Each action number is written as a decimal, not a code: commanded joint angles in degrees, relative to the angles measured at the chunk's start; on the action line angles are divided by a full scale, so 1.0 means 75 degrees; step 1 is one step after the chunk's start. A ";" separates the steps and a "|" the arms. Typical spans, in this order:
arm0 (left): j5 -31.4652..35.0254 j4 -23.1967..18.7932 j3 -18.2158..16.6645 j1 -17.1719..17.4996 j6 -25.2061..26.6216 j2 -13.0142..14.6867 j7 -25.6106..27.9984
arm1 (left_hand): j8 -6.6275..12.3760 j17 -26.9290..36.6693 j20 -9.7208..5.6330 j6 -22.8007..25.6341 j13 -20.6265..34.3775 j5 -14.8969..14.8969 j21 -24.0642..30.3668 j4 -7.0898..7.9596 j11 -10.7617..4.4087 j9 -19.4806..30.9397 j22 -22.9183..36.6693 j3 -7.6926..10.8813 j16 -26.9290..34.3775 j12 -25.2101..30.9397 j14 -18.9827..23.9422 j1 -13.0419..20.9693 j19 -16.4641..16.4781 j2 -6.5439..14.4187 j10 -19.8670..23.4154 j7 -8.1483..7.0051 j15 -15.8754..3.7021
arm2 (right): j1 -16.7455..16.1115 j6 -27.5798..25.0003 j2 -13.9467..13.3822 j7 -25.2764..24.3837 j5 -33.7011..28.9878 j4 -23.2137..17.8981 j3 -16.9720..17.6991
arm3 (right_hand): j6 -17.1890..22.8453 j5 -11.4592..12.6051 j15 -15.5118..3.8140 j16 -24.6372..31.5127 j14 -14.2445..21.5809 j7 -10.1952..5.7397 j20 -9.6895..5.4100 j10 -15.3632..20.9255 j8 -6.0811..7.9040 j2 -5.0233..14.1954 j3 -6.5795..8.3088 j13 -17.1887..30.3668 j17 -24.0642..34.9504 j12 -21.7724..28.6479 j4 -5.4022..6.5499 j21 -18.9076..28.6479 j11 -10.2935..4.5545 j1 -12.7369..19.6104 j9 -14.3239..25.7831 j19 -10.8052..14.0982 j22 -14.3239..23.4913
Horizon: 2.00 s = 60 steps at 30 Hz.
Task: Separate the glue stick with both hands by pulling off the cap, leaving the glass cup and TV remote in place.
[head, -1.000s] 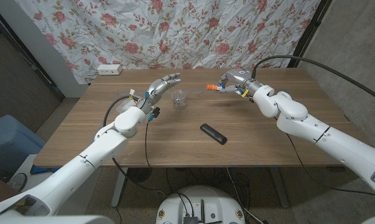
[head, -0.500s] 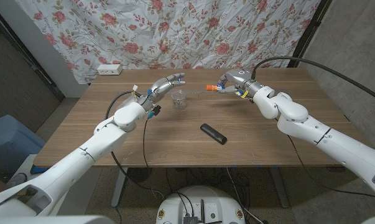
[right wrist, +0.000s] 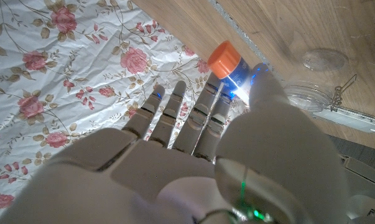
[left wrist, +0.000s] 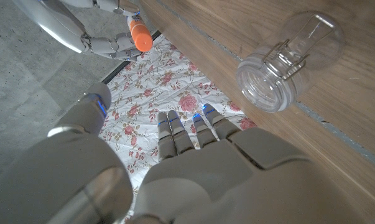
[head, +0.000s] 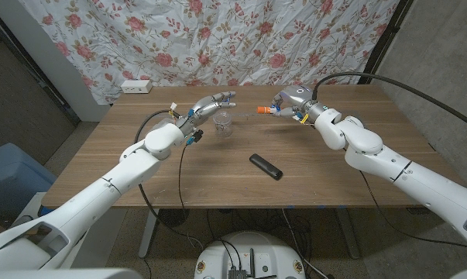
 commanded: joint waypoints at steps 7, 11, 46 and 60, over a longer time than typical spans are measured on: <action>0.0449 0.0111 0.0327 -0.0276 0.0237 -0.0276 0.0222 | 0.0095 0.0012 0.0005 0.0258 0.0021 -0.0025 0.0063 0.0004 -0.0081 0.0015 0.0010 -0.0076 0.0075 0.0112 0.0215 0.0321 0.0066 -0.0051 0.0383 0.0026 -0.0022 | 0.0071 0.0030 0.0232 -0.0251 -0.0322 0.0206 -0.0127 | 0.0327 0.0034 -0.0964 0.0011 0.0017 -0.0230 -0.0049 0.0040 -0.0010 -0.0090 0.0005 0.0015 0.0022 0.0000 -0.0009 0.0015 -0.0004 0.0037 0.0039 -0.0008 0.0019; 0.0564 0.0139 0.0409 -0.0359 0.0317 -0.0318 0.0234 | 0.0111 0.0012 0.0028 0.0334 0.0017 -0.0040 0.0063 0.0004 0.0000 0.0012 0.0010 -0.0109 0.0073 0.0119 0.0250 0.0414 0.0074 -0.0074 0.0483 0.0098 -0.0011 | 0.0103 0.0024 0.0299 -0.0321 -0.0362 0.0261 -0.0154 | 0.0336 0.0037 -0.0960 0.0004 0.0029 -0.0230 -0.0053 0.0034 -0.0014 -0.0092 0.0008 0.0015 0.0021 -0.0005 -0.0007 0.0013 -0.0003 0.0035 0.0040 -0.0010 0.0019; 0.0968 0.0541 0.0761 -0.0681 0.0484 -0.0722 0.0404 | 0.0016 0.0016 -0.0029 0.0190 0.0003 -0.0058 0.0066 0.0027 -0.0079 0.0012 0.0015 -0.0638 0.0041 0.0049 -0.0021 0.0873 -0.0112 -0.0211 0.0724 0.0257 0.0023 | 0.0102 -0.0231 0.0502 -0.0475 -0.0595 0.0169 -0.0305 | 0.0368 0.0035 -0.0925 -0.0002 0.0019 -0.0231 -0.0051 0.0049 -0.0056 -0.0082 -0.0019 0.0017 0.0059 -0.0009 0.0024 0.0003 -0.0001 -0.0006 0.0046 -0.0033 0.0020; 0.1042 0.0499 0.0700 -0.0562 0.0524 -0.0839 0.0803 | 0.0219 0.0011 -0.0059 0.1069 -0.0024 -0.0073 0.0112 0.0043 -0.0030 0.0000 0.0015 -0.1038 0.0157 0.0154 0.0565 0.1243 0.0171 -0.0161 0.1714 0.0360 -0.0080 | 0.0067 -0.0259 0.0533 -0.0438 -0.0647 0.0157 -0.0333 | 0.0383 0.0034 -0.0924 0.0004 0.0022 -0.0232 -0.0052 0.0049 -0.0071 -0.0056 -0.0024 0.0018 0.0078 -0.0012 0.0036 0.0003 0.0000 -0.0020 0.0049 -0.0040 0.0020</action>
